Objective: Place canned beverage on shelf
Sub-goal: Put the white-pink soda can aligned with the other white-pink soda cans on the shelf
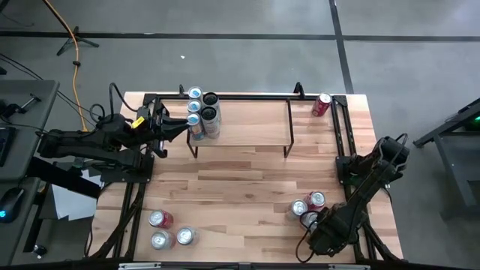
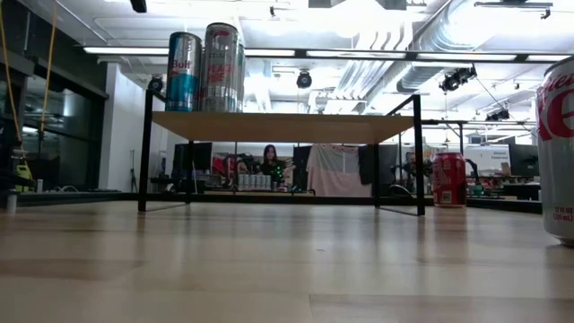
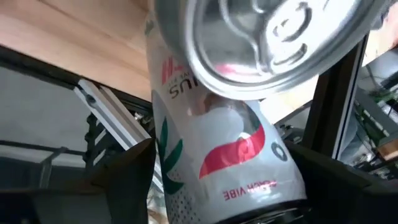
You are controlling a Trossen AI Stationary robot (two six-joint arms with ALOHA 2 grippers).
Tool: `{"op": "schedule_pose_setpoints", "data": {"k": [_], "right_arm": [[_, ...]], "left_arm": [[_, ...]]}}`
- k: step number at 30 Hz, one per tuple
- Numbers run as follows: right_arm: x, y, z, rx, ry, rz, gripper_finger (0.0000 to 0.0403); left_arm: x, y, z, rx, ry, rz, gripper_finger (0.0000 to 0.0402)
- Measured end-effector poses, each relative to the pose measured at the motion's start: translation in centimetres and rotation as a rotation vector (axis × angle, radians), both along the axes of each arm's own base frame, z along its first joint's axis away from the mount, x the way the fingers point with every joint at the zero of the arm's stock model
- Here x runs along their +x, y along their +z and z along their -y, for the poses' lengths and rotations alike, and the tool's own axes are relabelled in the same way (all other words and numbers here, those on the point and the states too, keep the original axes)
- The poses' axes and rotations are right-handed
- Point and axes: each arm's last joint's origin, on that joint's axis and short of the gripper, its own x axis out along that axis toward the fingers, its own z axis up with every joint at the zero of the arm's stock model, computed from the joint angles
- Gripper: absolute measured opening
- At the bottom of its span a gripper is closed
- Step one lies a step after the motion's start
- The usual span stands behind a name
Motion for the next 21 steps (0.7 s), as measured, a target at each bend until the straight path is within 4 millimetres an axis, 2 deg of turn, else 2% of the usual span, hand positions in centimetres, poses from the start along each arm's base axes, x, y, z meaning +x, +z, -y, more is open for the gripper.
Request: {"op": "schedule_pose_setpoints", "data": {"k": [5,7,10,16,19,21], "right_arm": [[0.0,0.3,-0.1,0.052,0.052,0.005,0.0271],[0.2,1.0,-0.3,0.08,0.074,0.024,0.025],[0.6,2.8,-0.6,0.149,0.11,0.074,0.0251],[1.9,8.9,-0.8,0.354,0.18,0.276,0.0251],[3.2,12.5,0.0,0.399,0.178,0.435,0.0251],[4.4,14.6,1.4,0.389,0.127,0.525,0.0251]], "left_arm": [[0.0,0.0,0.0,0.0,0.0,-0.001,0.0029],[0.0,0.0,0.0,0.0,0.0,-0.002,0.0029],[0.0,0.0,0.0,0.0,0.0,-0.001,0.0029],[0.0,0.1,0.0,0.0,0.007,0.01,0.0029],[-0.1,0.2,0.0,0.005,0.009,0.024,0.0029],[-0.1,0.3,0.0,0.005,0.009,0.028,0.0029]]}}
